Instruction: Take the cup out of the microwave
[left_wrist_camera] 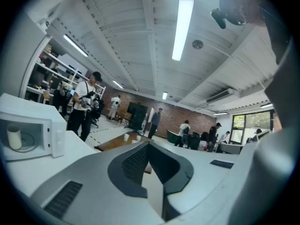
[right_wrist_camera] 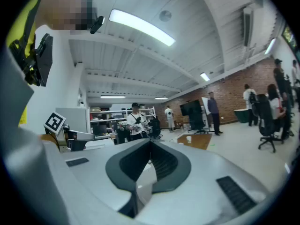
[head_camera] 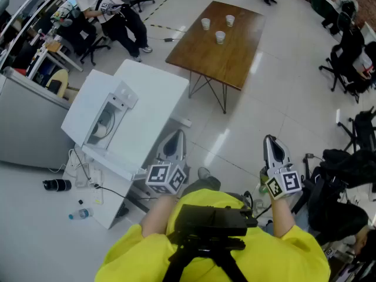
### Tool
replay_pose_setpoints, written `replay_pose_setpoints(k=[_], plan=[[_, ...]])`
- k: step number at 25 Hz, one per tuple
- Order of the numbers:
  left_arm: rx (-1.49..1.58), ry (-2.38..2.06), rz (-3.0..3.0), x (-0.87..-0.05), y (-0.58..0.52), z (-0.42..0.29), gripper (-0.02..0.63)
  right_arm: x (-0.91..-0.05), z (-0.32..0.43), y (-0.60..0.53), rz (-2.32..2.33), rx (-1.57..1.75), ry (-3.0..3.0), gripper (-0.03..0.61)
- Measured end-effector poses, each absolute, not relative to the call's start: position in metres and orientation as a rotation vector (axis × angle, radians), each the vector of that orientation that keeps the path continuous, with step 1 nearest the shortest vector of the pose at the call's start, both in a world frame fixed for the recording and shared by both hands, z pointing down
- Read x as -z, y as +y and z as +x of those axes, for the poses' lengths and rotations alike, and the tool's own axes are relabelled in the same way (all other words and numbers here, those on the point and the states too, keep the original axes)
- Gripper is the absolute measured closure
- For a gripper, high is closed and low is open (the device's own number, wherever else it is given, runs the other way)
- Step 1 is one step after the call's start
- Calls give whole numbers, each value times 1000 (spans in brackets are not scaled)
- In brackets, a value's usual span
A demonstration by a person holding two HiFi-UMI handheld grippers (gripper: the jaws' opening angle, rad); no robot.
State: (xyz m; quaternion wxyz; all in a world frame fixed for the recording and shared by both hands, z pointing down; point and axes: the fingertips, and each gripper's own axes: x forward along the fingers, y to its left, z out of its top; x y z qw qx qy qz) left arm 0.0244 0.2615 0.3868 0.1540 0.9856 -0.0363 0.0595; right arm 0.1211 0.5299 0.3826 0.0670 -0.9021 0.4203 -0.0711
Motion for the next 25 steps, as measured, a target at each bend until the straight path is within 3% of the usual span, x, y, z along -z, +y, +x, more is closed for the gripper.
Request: replay_pose_setpoints(k=[7, 9, 13, 15, 19, 21, 24, 25], plan=[[-66, -462, 2764, -398, 139, -1, 611, -399, 159, 332, -2490, 294, 1782, 537], [-57, -569, 2741, -401, 108, -19, 437, -405, 149, 271, -2389, 321, 1951, 537], [-9, -832, 2664, -406, 53, -52, 368, -412, 131, 160, -2196, 362, 2218, 537], [27, -965, 2620, -413, 28, -68, 367, -421, 118, 106, -2065, 394, 2361, 478], [101, -1207, 2487, -428, -16, -90, 370, -447, 94, 11, -1820, 427, 2601, 473], [95, -1324, 2421, -436, -32, -93, 370, -462, 86, -23, -1728, 437, 2703, 383], [83, -1432, 2355, -447, -54, -89, 371, -491, 74, -66, -1615, 478, 2817, 378], [78, -1460, 2341, -450, -62, -88, 371, -505, 67, -82, -1583, 509, 2849, 326]])
